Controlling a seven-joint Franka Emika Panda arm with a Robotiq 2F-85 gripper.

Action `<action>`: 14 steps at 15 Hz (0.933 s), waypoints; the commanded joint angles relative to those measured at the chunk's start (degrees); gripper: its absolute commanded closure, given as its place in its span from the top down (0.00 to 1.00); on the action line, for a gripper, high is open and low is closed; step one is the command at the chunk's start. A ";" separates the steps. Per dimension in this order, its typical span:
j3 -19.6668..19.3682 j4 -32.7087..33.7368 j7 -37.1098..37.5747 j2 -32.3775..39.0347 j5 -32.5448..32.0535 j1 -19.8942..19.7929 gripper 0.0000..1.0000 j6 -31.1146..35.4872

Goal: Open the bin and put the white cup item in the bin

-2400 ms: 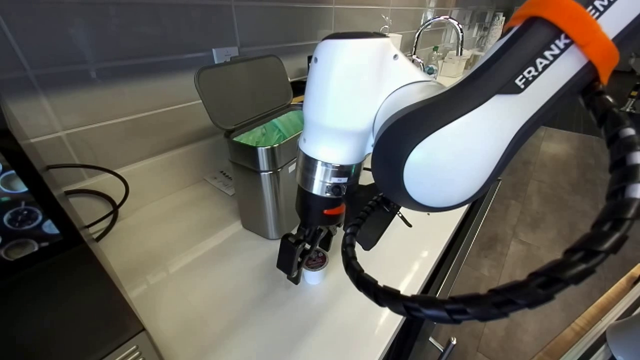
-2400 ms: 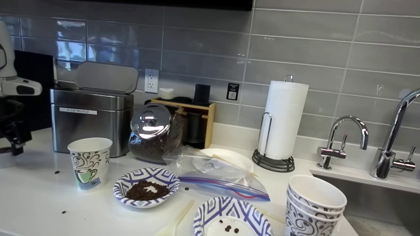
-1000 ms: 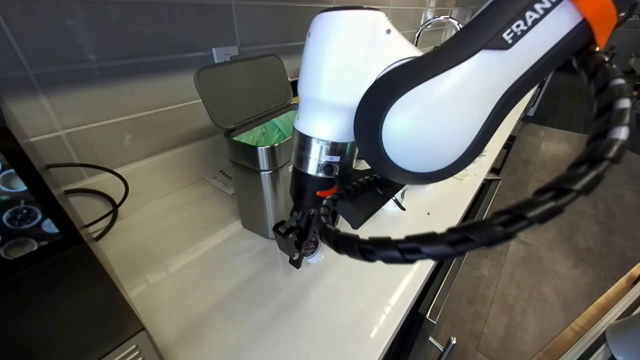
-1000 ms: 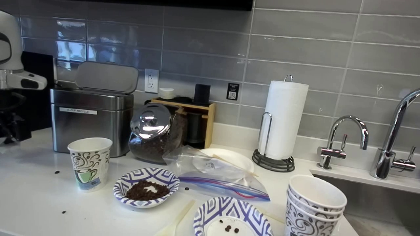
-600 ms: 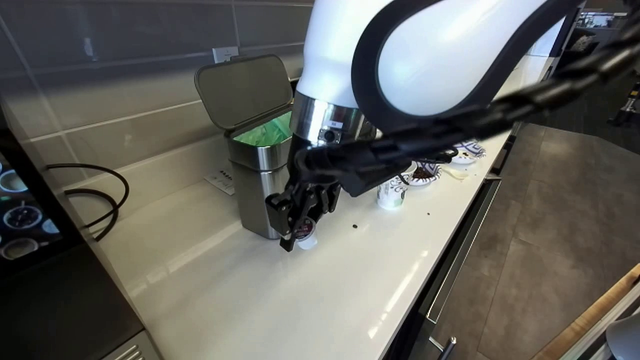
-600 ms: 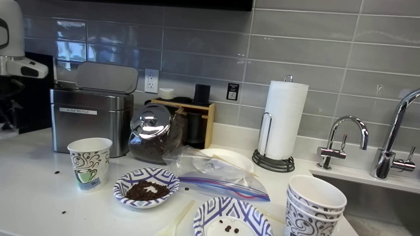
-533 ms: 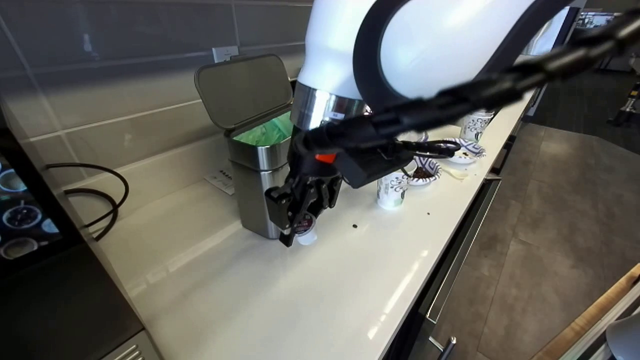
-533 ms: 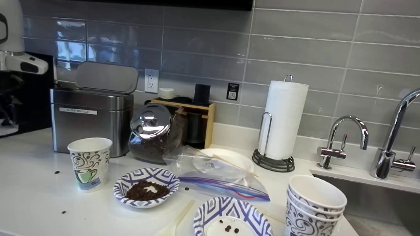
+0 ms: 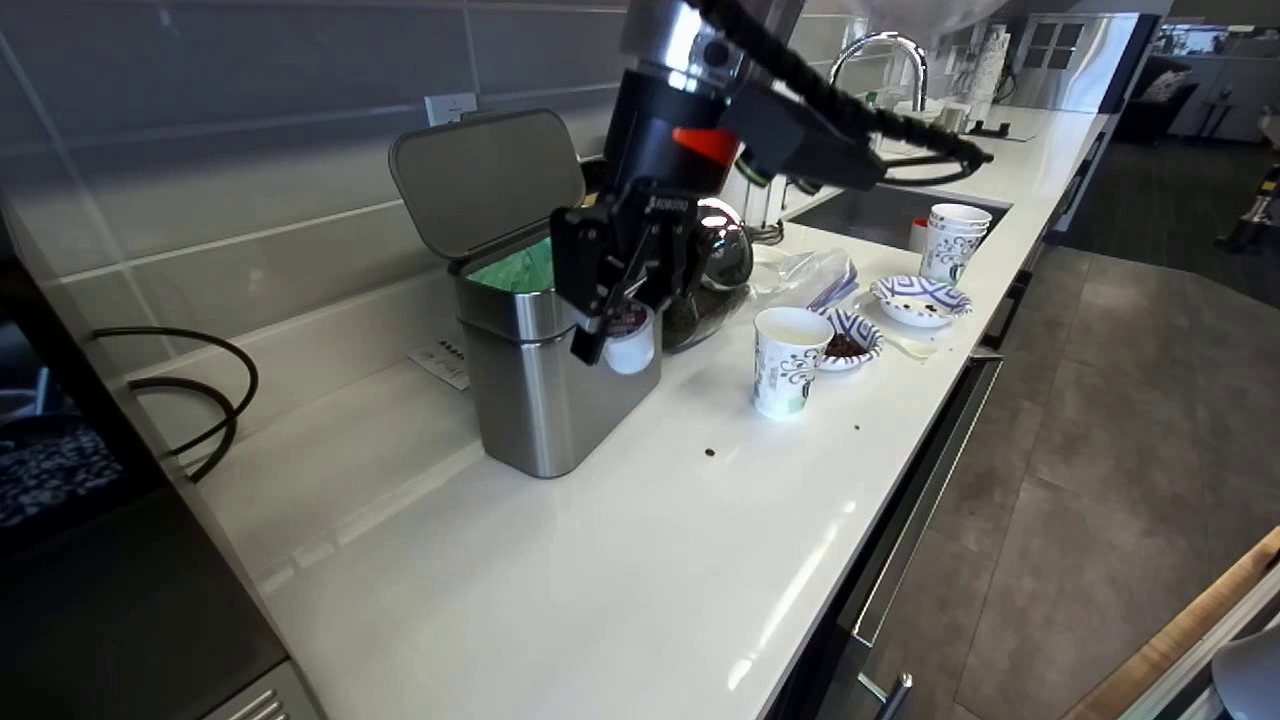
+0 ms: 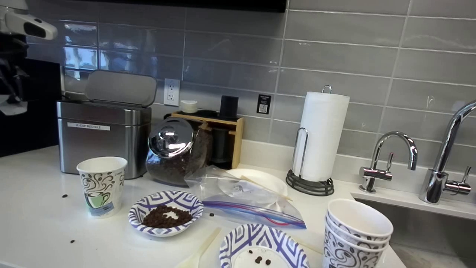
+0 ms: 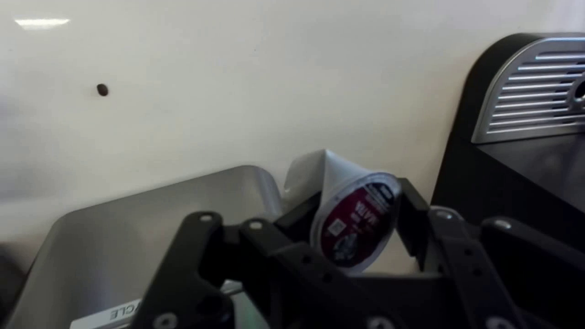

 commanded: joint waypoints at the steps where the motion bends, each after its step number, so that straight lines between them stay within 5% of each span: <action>1: -1.09 0.76 -1.15 -4.31 1.11 -1.67 0.15 -3.12; 14: -3.76 10.70 -10.27 2.83 -0.52 -5.20 0.15 3.79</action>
